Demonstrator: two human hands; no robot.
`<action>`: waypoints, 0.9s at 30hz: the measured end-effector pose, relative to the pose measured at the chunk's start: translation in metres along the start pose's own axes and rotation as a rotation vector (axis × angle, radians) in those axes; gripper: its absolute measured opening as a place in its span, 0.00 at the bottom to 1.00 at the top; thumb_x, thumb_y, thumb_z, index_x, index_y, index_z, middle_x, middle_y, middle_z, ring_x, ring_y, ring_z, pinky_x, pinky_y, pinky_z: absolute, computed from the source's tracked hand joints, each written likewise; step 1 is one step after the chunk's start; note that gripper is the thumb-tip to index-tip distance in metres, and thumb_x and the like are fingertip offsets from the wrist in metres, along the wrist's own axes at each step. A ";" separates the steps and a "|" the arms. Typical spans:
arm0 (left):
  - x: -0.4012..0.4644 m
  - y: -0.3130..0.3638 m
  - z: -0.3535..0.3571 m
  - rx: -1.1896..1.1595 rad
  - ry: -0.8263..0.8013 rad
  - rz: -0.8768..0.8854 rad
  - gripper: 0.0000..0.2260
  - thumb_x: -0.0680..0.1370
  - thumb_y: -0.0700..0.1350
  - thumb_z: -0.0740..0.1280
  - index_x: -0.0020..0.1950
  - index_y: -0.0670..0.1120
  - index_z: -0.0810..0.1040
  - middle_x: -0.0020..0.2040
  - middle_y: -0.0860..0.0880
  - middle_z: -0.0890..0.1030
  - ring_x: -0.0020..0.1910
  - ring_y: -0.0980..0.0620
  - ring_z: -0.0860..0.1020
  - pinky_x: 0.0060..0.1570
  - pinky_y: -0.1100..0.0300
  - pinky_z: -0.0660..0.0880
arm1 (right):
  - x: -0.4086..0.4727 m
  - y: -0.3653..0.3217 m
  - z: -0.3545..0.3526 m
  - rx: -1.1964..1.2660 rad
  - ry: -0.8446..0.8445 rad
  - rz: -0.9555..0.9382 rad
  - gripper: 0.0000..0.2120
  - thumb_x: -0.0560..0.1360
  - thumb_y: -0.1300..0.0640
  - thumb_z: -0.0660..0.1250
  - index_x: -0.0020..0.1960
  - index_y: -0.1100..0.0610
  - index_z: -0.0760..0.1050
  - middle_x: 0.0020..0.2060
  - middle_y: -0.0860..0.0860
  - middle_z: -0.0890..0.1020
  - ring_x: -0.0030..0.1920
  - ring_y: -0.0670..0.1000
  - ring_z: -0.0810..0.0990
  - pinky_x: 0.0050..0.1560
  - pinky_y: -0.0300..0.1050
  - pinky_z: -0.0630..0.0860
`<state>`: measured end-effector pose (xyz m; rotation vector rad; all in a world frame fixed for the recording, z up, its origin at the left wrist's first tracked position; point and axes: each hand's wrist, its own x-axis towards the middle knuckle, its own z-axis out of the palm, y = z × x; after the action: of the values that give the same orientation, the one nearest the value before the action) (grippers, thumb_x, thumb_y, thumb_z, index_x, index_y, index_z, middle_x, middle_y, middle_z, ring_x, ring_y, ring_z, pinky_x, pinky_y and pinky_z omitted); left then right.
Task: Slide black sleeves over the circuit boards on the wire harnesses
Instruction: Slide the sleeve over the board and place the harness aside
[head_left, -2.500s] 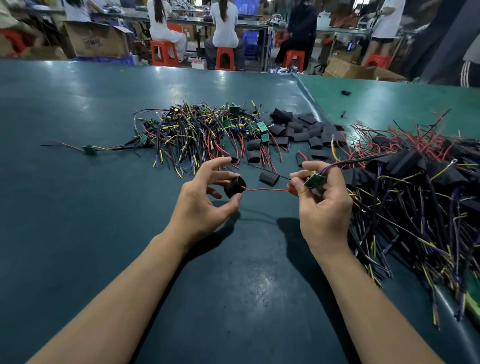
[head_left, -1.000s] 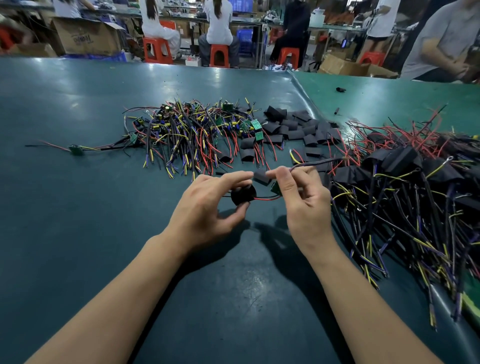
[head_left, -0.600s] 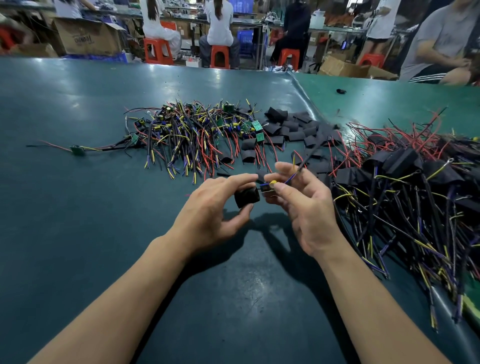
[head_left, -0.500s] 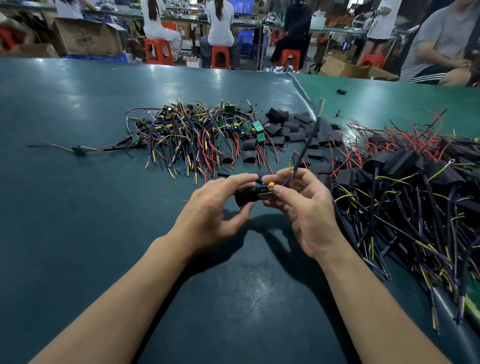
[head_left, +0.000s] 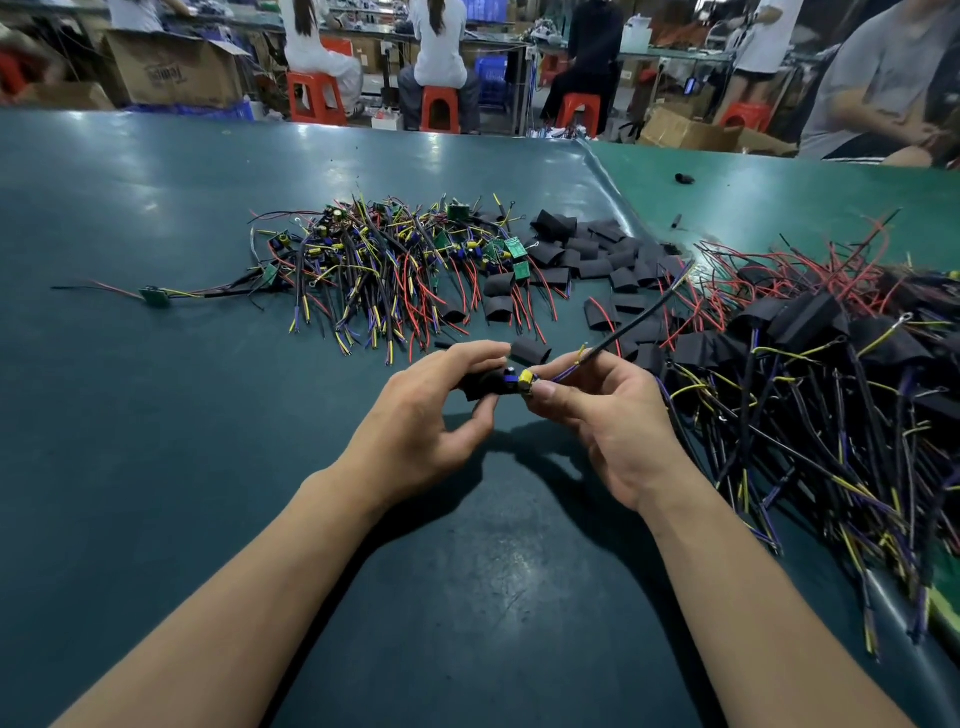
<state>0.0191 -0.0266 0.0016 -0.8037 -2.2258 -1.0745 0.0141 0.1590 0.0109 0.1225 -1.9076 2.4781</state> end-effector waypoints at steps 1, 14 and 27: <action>0.000 0.000 0.001 0.014 0.000 -0.002 0.19 0.73 0.34 0.72 0.64 0.41 0.77 0.56 0.49 0.83 0.56 0.52 0.81 0.58 0.51 0.77 | 0.000 0.000 0.001 0.005 0.010 0.016 0.08 0.69 0.74 0.70 0.44 0.64 0.77 0.38 0.56 0.84 0.39 0.53 0.84 0.46 0.45 0.82; 0.001 0.007 0.001 0.041 0.019 0.072 0.16 0.73 0.34 0.74 0.60 0.39 0.80 0.53 0.47 0.83 0.51 0.48 0.82 0.53 0.49 0.78 | -0.001 0.005 0.007 0.040 -0.041 -0.008 0.10 0.66 0.70 0.72 0.38 0.56 0.85 0.40 0.53 0.87 0.43 0.49 0.85 0.45 0.38 0.79; 0.002 0.006 0.002 0.052 0.014 0.092 0.16 0.73 0.35 0.74 0.60 0.38 0.80 0.53 0.47 0.83 0.51 0.50 0.81 0.54 0.55 0.78 | -0.004 0.000 0.006 0.037 -0.011 0.047 0.04 0.68 0.66 0.72 0.42 0.61 0.79 0.36 0.52 0.85 0.37 0.51 0.84 0.36 0.39 0.78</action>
<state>0.0215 -0.0210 0.0048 -0.8647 -2.1741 -0.9715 0.0182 0.1531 0.0119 0.0931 -1.8918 2.5489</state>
